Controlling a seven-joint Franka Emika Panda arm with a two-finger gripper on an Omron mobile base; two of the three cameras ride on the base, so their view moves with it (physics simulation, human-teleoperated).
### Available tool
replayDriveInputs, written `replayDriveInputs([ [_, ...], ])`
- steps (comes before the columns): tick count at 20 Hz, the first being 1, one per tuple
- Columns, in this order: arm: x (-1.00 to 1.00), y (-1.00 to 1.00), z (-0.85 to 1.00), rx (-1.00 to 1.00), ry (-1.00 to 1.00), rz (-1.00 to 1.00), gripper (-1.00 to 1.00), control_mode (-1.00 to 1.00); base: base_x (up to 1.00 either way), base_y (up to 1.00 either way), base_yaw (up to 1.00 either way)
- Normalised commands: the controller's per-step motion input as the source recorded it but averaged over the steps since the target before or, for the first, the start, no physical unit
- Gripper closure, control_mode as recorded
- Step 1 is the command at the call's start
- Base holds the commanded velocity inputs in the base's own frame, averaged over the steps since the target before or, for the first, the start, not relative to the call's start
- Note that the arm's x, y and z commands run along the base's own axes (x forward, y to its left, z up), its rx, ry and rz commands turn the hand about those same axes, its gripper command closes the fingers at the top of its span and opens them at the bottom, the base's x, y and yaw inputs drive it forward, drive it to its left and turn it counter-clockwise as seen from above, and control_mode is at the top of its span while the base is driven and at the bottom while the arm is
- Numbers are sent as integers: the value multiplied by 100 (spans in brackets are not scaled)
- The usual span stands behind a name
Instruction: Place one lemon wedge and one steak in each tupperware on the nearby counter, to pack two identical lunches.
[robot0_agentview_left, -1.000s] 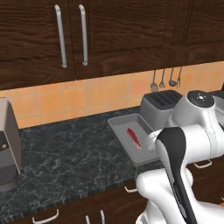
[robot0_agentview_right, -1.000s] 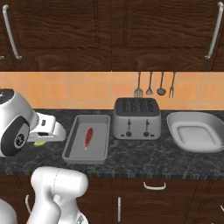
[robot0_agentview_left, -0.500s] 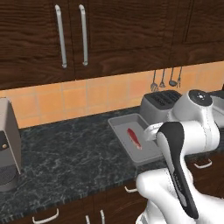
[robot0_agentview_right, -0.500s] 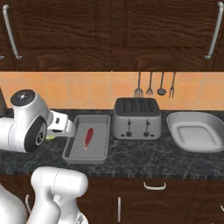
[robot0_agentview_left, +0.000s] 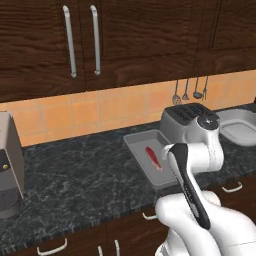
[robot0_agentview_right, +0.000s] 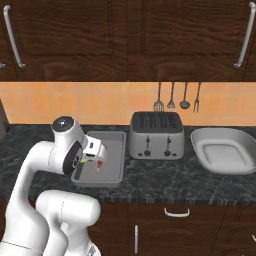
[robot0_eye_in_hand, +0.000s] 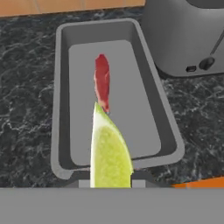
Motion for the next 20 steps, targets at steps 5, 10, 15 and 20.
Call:
replayDriveInputs([
  [5,87,-15,-74,-10,3,-13,100,-100,0,0,0],
  [10,75,-34,-20,0,5,-4,100,-100,0,0,0],
  [15,18,12,-43,0,0,0,100,-100,0,0,0],
  [20,0,2,-30,0,1,0,-100,-100,0,0,0],
])
